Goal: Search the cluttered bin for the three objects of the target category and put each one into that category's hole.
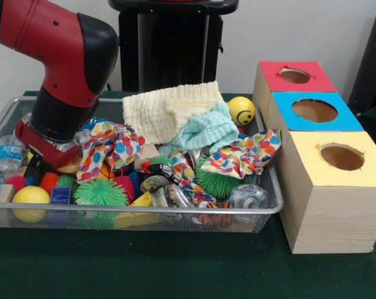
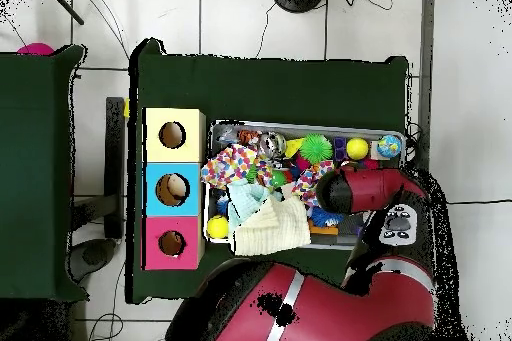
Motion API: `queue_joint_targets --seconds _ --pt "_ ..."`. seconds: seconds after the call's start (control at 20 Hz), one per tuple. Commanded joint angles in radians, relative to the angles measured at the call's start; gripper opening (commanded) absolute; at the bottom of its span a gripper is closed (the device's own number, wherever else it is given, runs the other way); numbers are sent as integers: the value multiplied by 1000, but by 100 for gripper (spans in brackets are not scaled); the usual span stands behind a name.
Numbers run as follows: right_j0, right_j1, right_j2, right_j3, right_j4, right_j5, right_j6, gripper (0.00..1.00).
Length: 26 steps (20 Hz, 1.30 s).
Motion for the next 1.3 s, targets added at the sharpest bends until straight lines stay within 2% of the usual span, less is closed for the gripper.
queue_joint_targets --seconds 0.05,0.2,0.65,1.0,1.3 --pt "17 -128 137 174 112 200 17 0" --pt "21 -179 148 204 144 245 3 0" --pt "26 -232 156 234 190 300 -9 0" --pt "45 -255 155 264 243 345 23 0" --pt "9 -224 216 313 331 308 65 0"
